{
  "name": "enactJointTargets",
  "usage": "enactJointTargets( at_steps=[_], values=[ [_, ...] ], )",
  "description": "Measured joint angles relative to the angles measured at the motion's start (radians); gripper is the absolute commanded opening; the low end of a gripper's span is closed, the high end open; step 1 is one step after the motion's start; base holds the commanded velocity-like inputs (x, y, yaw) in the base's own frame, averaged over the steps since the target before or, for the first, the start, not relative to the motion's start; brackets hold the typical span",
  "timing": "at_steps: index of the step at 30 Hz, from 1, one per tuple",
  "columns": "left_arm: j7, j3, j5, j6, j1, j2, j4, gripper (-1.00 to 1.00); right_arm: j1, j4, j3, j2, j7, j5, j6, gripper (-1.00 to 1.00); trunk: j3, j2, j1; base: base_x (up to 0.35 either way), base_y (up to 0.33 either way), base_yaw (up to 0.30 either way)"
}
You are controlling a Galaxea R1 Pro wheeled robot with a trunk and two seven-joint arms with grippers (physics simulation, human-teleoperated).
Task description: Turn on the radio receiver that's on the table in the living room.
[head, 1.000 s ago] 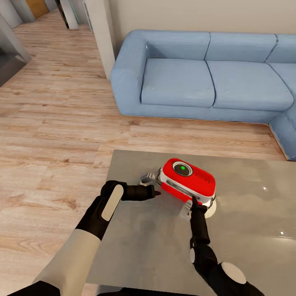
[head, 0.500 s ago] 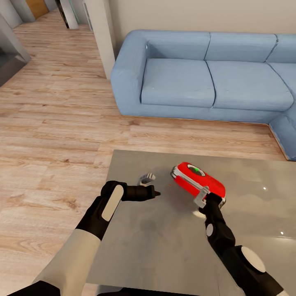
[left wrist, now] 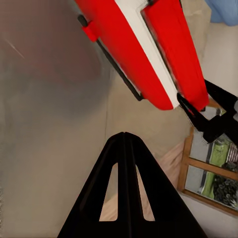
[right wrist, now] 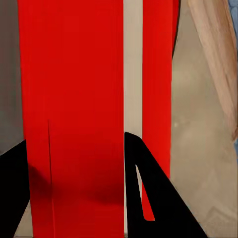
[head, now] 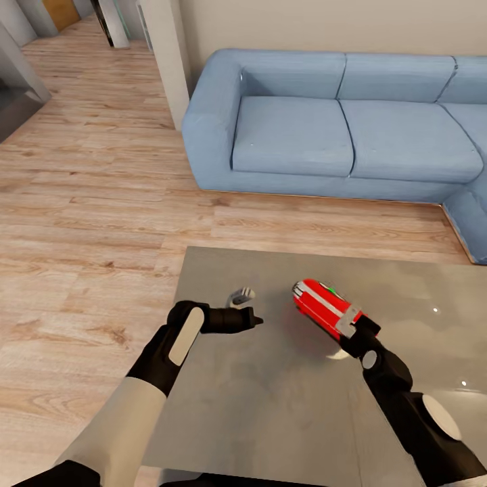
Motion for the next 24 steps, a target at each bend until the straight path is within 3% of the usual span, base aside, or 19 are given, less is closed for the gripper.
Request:
enactJointTargets(
  at_steps=[5,9,11,15,19,24],
  values=[
    [0.001,0.000,-0.007,-0.007,0.000,0.000,0.012,-1.00,-0.036,-0.001,-0.073,0.000,0.156,0.000,0.002,-1.00,0.000,0.000,0.000,0.000,0.000,0.000],
    [0.001,0.000,-0.018,-0.009,0.000,0.000,0.015,-1.00,-0.083,0.000,-0.166,0.000,0.346,-0.001,0.004,-1.00,0.000,0.000,0.000,0.000,0.000,0.000],
    [0.001,0.000,-0.020,-0.009,0.000,0.000,0.021,-1.00,-0.114,0.002,-0.226,-0.001,0.473,-0.002,0.006,-1.00,0.000,0.000,0.000,0.000,0.000,0.000],
    [0.001,0.000,-0.021,-0.023,0.000,0.000,0.033,-1.00,-0.146,0.007,-0.306,0.000,0.631,-0.002,0.009,-1.00,0.000,0.000,0.000,0.000,0.000,0.000],
    [0.006,0.000,-0.021,-0.034,0.000,0.000,0.037,-1.00,-0.153,0.011,-0.329,-0.002,0.672,-0.001,0.018,-1.00,0.000,0.000,0.000,0.000,0.000,0.000],
    [0.028,0.000,-0.020,-0.038,0.000,0.000,0.042,-1.00,-0.162,0.014,-0.337,-0.029,0.690,-0.001,0.061,-1.00,0.000,0.000,0.000,0.000,0.000,0.000]
  ],
)
